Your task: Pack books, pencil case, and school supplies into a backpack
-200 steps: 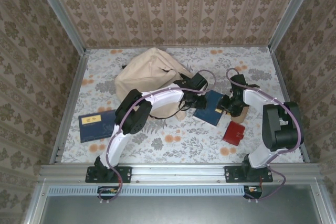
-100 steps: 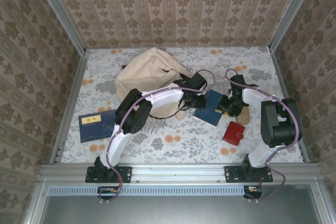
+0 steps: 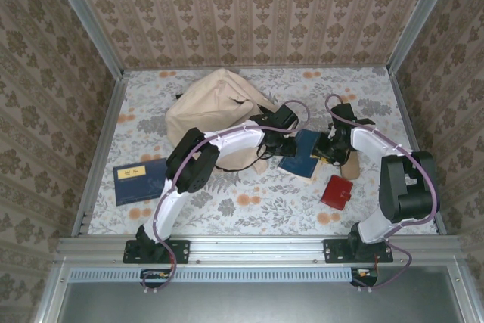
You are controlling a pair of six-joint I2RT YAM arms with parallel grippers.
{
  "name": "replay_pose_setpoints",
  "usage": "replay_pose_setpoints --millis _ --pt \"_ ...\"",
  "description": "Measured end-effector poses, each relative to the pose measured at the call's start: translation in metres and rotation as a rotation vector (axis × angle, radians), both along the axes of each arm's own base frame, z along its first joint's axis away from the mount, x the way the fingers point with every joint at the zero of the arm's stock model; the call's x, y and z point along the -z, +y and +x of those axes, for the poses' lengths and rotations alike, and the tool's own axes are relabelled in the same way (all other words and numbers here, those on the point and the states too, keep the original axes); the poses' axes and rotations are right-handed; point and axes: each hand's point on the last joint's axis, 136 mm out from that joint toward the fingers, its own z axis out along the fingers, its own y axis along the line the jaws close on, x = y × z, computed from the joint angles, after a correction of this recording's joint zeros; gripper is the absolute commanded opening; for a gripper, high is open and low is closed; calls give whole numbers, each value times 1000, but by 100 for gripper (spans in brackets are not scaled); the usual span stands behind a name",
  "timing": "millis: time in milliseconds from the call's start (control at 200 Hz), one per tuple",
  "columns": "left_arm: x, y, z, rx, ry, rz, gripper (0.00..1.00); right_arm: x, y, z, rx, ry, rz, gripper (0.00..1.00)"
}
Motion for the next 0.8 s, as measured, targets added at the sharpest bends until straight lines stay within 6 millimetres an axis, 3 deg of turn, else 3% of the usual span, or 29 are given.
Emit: replay_pose_setpoints --millis 160,380,510,610,695,800 --pt "0 0 0 0 0 0 23 0 1 0 -2 -2 5 11" --pt "-10 -6 -5 54 13 -40 44 -12 -1 1 -22 -44 -16 3" --pt "-40 0 -5 75 14 -95 60 -41 1 6 -59 -137 -12 2" --pt "-86 27 13 26 -31 -155 68 -72 8 9 -97 -234 30 2" --pt "-131 66 37 -55 -98 -213 75 -101 19 9 -141 -322 92 2" --pt "-167 114 56 -151 -159 -271 85 -128 37 6 -196 -406 198 1"
